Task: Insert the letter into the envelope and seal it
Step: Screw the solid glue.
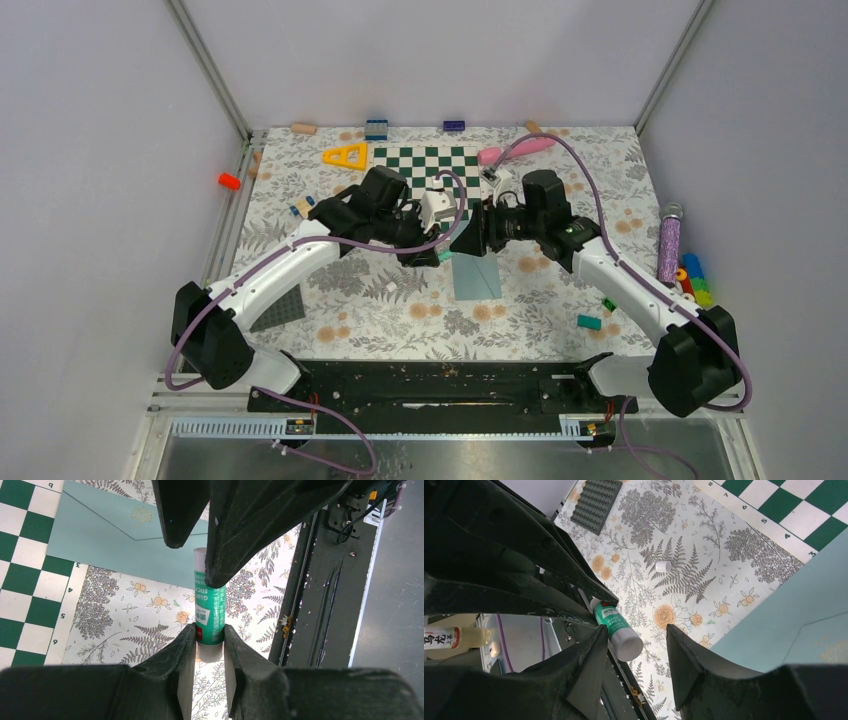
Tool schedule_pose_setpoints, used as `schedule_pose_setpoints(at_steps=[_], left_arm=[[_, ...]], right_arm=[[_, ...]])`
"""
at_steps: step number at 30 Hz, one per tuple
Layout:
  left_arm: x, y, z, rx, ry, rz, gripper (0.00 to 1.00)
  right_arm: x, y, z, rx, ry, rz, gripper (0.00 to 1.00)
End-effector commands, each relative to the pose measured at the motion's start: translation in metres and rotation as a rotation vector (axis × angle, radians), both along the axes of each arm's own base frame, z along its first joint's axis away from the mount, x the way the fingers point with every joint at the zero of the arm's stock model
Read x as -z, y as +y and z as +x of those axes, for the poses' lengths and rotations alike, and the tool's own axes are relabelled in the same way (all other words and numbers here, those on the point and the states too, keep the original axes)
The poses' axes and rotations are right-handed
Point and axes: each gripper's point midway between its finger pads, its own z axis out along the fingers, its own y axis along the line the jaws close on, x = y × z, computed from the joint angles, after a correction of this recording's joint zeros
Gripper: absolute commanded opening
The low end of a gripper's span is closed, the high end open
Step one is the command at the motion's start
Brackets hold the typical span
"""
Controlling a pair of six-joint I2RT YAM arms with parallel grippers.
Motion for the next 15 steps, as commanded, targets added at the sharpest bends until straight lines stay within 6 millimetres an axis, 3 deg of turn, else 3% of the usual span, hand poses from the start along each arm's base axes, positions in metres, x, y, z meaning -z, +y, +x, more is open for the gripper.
schedule_pose_setpoints(at_steps=[1, 15], left_arm=[[-0.0185, -0.0084, 0.0045, 0.013, -0.053, -0.060, 0.00], [-0.0207, -0.0074, 0.0048, 0.014, -0.043, -0.076, 0.00]], right_arm=[[0.0051, -0.0080, -0.0063, 0.002, -0.032, -0.037, 0.53], [0.0028, -0.0036, -0.0101, -0.030, -0.008, -0.016, 0.54]])
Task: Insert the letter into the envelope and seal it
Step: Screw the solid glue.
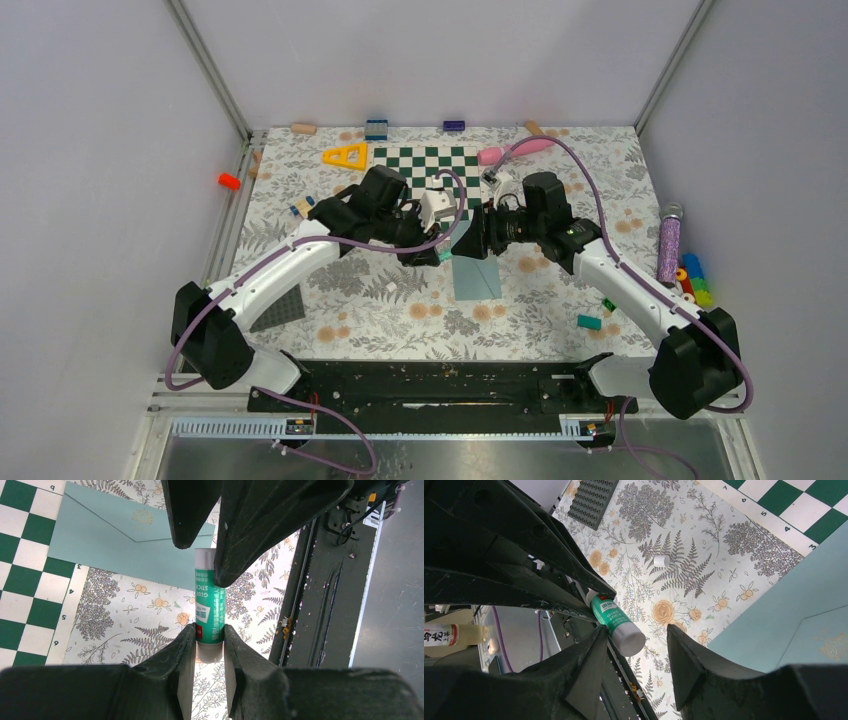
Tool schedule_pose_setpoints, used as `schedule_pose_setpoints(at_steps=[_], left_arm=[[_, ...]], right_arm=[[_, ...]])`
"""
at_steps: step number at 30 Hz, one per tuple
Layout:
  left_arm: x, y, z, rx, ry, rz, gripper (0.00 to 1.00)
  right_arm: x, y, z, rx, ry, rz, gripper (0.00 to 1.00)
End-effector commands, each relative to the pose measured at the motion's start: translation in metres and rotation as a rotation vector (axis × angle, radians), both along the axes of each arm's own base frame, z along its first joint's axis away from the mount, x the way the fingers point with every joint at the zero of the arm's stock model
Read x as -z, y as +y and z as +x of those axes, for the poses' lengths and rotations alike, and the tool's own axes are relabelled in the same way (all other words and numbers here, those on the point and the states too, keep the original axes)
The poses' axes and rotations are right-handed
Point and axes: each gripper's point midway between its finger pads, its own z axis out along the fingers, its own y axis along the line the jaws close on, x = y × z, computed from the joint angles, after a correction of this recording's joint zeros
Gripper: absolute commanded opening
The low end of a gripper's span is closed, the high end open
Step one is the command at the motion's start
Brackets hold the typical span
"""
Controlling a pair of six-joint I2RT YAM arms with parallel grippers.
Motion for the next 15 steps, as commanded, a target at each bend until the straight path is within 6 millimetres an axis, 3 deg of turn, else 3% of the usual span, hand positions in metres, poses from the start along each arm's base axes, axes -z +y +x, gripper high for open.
schedule_pose_setpoints(at_steps=[1, 11, 15], left_arm=[[-0.020, -0.007, 0.004, 0.014, -0.040, -0.073, 0.00], [-0.020, -0.006, 0.004, 0.019, -0.037, -0.078, 0.00], [-0.019, -0.005, 0.003, 0.023, -0.052, -0.070, 0.00]], right_arm=[[-0.003, 0.001, -0.005, -0.029, -0.011, 0.007, 0.53], [-0.003, 0.001, -0.004, -0.027, 0.010, 0.012, 0.52], [-0.026, 0.003, -0.005, -0.051, 0.108, 0.118, 0.55]])
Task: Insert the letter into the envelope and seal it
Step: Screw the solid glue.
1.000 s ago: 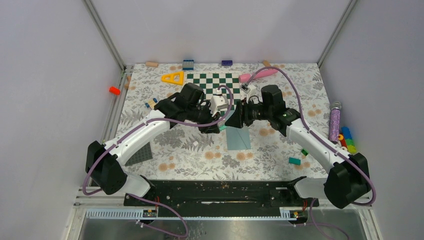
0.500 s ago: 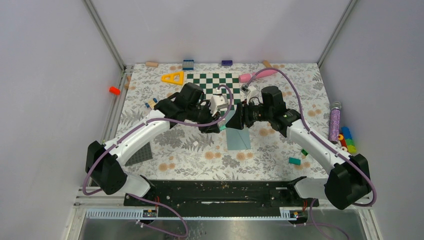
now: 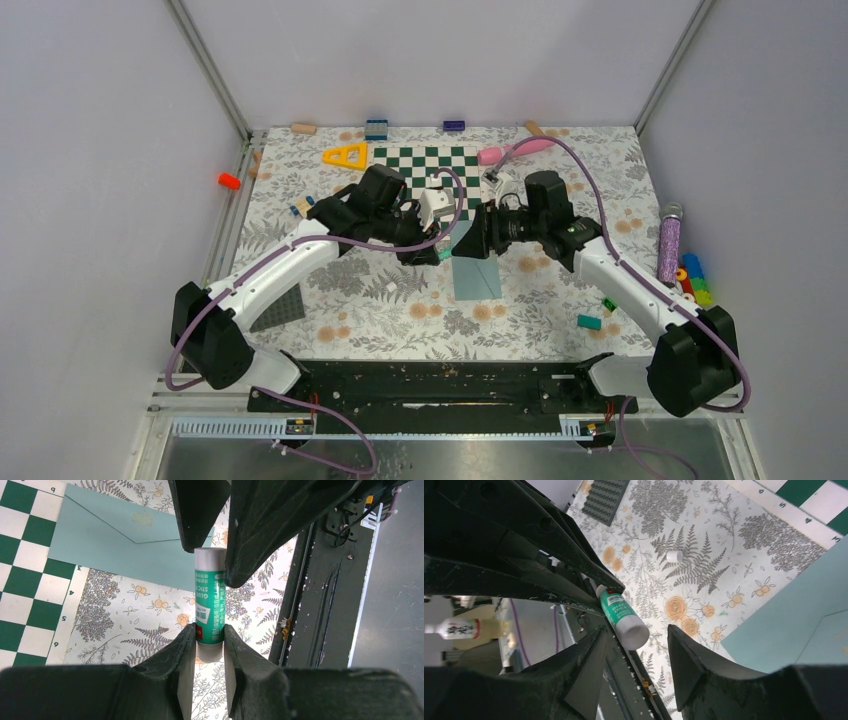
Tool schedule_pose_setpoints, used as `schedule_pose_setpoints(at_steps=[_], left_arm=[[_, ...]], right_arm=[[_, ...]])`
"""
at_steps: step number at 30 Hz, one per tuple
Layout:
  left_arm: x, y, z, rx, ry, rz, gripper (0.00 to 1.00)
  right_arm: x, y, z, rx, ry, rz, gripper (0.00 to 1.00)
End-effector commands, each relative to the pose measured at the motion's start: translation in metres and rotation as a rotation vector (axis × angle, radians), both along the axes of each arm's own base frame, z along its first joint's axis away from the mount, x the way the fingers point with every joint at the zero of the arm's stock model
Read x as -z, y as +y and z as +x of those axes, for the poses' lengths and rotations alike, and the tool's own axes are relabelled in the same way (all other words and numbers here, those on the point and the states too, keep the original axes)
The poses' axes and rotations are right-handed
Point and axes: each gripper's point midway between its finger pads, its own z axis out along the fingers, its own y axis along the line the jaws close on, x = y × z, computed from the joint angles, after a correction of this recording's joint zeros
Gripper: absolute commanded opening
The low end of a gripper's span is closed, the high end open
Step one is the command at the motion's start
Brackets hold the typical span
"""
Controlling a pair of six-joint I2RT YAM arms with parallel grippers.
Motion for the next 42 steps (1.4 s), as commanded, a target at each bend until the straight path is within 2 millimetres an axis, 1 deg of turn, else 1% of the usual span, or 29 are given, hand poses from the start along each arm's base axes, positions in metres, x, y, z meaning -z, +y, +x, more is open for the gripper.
schedule_pose_setpoints(at_steps=[1, 3, 5, 9, 12, 14, 16, 19, 21, 23, 27, 31, 34, 39, 42], left_arm=[[-0.016, -0.004, 0.003, 0.018, -0.060, -0.052, 0.00], [-0.018, -0.003, 0.002, 0.021, -0.084, -0.045, 0.00], [-0.018, -0.003, 0.001, 0.024, -0.105, -0.039, 0.00], [-0.019, -0.003, -0.001, 0.034, -0.130, -0.029, 0.00], [-0.017, -0.003, -0.002, 0.042, -0.130, -0.022, 0.00], [-0.016, -0.003, -0.003, 0.047, -0.130, -0.018, 0.00], [-0.016, -0.003, -0.004, 0.050, -0.131, -0.017, 0.00], [-0.016, -0.002, -0.003, 0.046, -0.141, -0.012, 0.00], [-0.015, -0.001, -0.002, 0.042, -0.146, -0.007, 0.00], [-0.016, -0.001, -0.002, 0.042, -0.145, -0.008, 0.00], [-0.018, -0.003, -0.003, 0.048, -0.145, -0.015, 0.00], [-0.017, -0.003, -0.004, 0.051, -0.143, -0.012, 0.00], [-0.017, -0.003, -0.005, 0.052, -0.142, -0.009, 0.00], [-0.017, -0.003, -0.004, 0.052, -0.142, -0.008, 0.00], [-0.016, -0.004, -0.004, 0.052, -0.141, -0.006, 0.00]], right_arm=[[-0.030, 0.003, -0.002, -0.048, 0.108, 0.129, 0.56], [-0.033, 0.005, -0.008, -0.084, 0.167, 0.171, 0.57], [-0.030, 0.007, -0.013, -0.112, 0.212, 0.193, 0.56], [-0.021, 0.009, -0.020, -0.154, 0.278, 0.208, 0.49], [-0.024, 0.012, -0.024, -0.196, 0.323, 0.237, 0.43], [-0.026, 0.011, -0.026, -0.210, 0.351, 0.248, 0.42], [-0.025, 0.010, -0.024, -0.204, 0.361, 0.251, 0.44], [-0.024, 0.002, -0.015, -0.166, 0.361, 0.254, 0.50], [-0.025, -0.002, -0.011, -0.144, 0.359, 0.258, 0.51], [-0.024, -0.005, -0.010, -0.136, 0.354, 0.253, 0.50], [-0.014, -0.008, -0.010, -0.114, 0.359, 0.222, 0.45], [-0.015, -0.006, -0.006, -0.116, 0.366, 0.224, 0.44], [-0.017, -0.005, -0.005, -0.119, 0.374, 0.228, 0.40], [-0.016, -0.005, -0.006, -0.120, 0.384, 0.229, 0.41], [-0.018, -0.005, -0.006, -0.123, 0.379, 0.230, 0.40]])
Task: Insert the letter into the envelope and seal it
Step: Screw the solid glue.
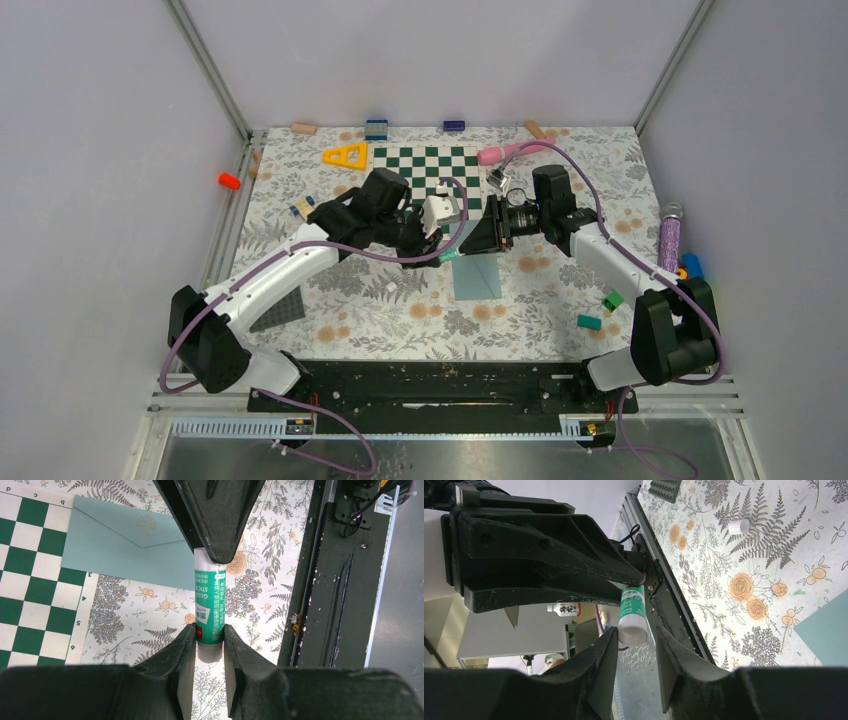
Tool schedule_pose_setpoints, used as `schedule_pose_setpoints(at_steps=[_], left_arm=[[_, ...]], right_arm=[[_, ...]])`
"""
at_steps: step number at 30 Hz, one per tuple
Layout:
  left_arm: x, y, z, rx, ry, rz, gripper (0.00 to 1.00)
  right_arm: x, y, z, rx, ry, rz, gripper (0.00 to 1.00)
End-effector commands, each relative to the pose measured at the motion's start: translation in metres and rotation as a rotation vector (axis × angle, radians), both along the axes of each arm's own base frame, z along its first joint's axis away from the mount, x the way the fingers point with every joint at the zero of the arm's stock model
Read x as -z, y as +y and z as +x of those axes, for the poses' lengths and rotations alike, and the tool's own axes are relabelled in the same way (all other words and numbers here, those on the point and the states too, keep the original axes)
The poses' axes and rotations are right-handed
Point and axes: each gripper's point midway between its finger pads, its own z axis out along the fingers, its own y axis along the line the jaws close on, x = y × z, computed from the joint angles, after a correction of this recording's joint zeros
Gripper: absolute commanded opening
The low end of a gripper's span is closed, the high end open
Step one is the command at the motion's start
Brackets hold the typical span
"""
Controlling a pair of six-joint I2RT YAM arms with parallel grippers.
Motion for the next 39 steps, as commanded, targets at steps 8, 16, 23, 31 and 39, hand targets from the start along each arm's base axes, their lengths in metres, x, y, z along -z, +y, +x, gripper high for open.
schedule_pose_setpoints(at_steps=[8, 16, 23, 31, 39], left_arm=[[-0.013, -0.003, 0.000, 0.017, -0.053, -0.030, 0.00], [-0.011, -0.004, 0.001, 0.017, -0.047, -0.027, 0.00], [-0.014, -0.008, -0.010, 0.067, 0.025, -0.058, 0.00], [-0.016, -0.008, -0.021, 0.123, 0.111, -0.084, 0.00], [-0.011, -0.012, -0.030, 0.175, 0.184, -0.082, 0.00]], right_arm=[[-0.010, 0.005, -0.003, -0.036, -0.010, 0.022, 0.38], [-0.009, 0.007, -0.007, -0.062, -0.016, 0.030, 0.19], [-0.009, 0.000, -0.016, -0.146, -0.231, 0.028, 0.12], [-0.003, -0.015, -0.026, -0.255, -0.630, -0.013, 0.07], [0.001, -0.022, -0.029, -0.332, -0.980, -0.019, 0.09]])
